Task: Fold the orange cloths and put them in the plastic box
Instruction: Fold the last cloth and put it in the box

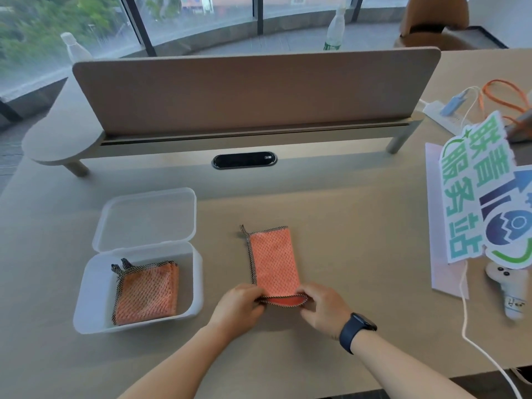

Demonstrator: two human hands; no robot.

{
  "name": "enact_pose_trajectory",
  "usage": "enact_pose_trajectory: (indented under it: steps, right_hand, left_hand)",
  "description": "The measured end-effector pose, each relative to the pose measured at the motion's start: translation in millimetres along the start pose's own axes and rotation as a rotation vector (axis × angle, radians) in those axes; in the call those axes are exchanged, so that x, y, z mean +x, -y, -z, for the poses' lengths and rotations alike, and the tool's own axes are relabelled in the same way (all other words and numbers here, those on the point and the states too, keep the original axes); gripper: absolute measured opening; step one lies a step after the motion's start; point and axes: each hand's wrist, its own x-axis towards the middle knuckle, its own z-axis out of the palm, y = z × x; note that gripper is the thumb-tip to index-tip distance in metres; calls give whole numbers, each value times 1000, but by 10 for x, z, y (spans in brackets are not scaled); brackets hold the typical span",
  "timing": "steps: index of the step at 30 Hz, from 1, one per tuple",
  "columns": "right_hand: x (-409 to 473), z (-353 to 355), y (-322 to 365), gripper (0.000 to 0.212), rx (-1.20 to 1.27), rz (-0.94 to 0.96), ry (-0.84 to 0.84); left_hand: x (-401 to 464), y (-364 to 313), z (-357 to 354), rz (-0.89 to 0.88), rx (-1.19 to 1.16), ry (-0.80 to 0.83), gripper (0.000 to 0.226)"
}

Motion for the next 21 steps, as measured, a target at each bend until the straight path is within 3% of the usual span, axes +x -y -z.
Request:
enact_pose_trajectory:
  steps: [3, 7, 10, 14, 21]
  right_hand:
    - [120, 100, 62, 29, 20, -16, -69]
    - [489, 323, 249, 8, 74, -114, -128]
    - [791, 411, 339, 29, 73, -195, -125]
    - [1146, 426, 367, 35, 11, -286, -107]
    - [1451, 331, 305, 27, -11, -377, -101]
  left_hand:
    - [124, -19, 68, 144, -130, 13, 22]
    - [412, -62, 255, 311, -285, -62, 19]
    - [656, -45, 362, 421, -415, -110, 20]
    - [898, 67, 368, 565, -378, -158, 38]
    - [1092, 132, 309, 709, -259, -232, 40]
